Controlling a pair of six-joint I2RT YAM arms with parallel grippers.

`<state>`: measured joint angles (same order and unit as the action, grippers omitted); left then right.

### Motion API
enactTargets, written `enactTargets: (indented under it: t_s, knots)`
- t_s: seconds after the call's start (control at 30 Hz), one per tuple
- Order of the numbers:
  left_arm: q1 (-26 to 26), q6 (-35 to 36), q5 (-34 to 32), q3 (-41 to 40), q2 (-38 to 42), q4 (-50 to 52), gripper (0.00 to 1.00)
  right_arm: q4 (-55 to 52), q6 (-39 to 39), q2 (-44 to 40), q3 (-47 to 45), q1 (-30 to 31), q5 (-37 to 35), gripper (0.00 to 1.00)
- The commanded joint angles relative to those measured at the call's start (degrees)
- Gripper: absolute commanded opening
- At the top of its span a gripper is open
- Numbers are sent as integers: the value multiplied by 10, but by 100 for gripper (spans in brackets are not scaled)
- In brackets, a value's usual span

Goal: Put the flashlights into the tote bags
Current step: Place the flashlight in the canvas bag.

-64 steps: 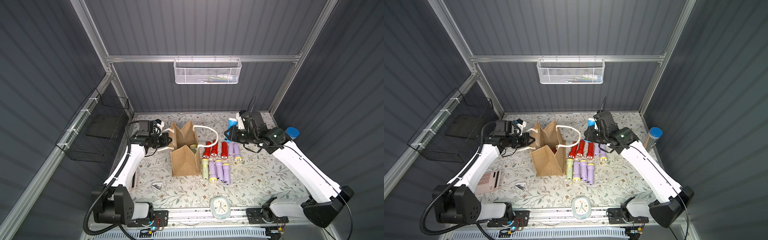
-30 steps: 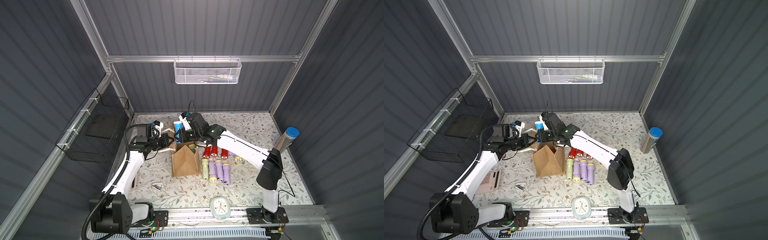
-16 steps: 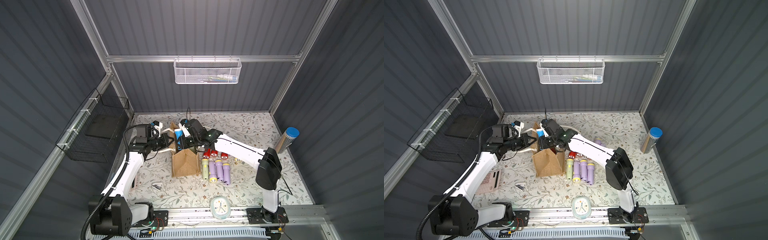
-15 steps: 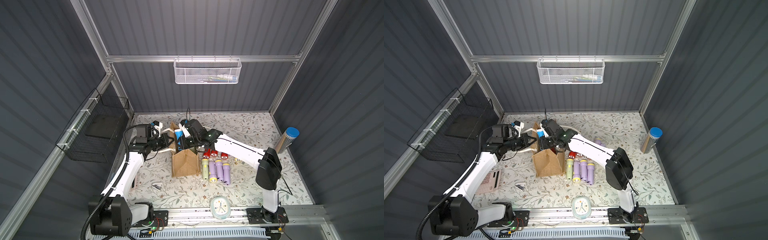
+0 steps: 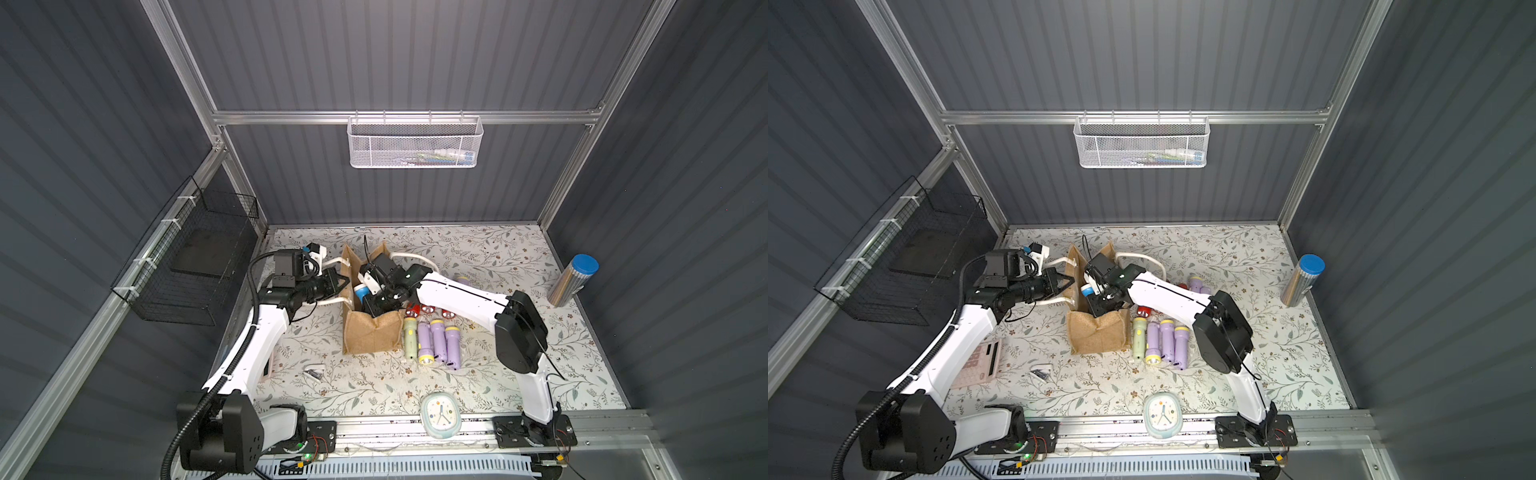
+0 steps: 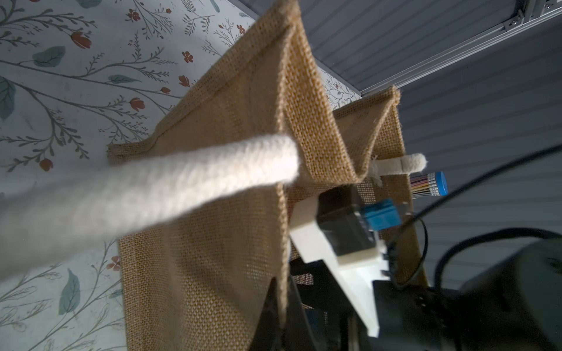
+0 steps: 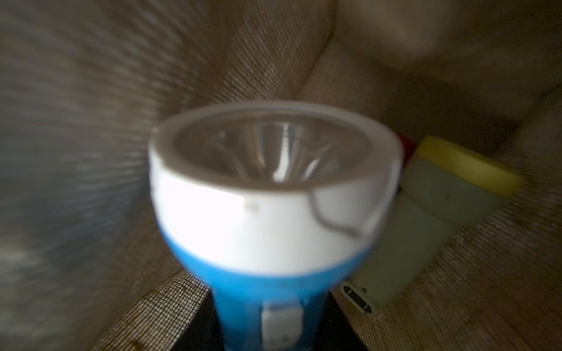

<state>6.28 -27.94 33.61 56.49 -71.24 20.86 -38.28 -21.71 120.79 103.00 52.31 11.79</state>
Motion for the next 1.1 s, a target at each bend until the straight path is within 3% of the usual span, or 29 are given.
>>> enactTargets:
  t_s: [0.0,0.27,0.5,0.87,0.97,1.07]
  knots:
    - [-3,-10,23,-9,5,-15,0,-72,12,41,45,0,5,0]
    - [-3,-26,42,-18,-7,-36,0,-117,8,94,101,-1,18,0]
    - [-3,-25,33,-21,-14,-30,0,-145,5,118,121,0,25,21]
    - [-3,-21,29,-26,-26,-26,0,-228,1,144,216,0,34,22]
    - [-2,-21,29,-26,-28,-26,0,-207,5,136,209,0,95,38]
    - [-2,-21,30,-25,-28,-25,0,-200,0,137,204,0,112,50]
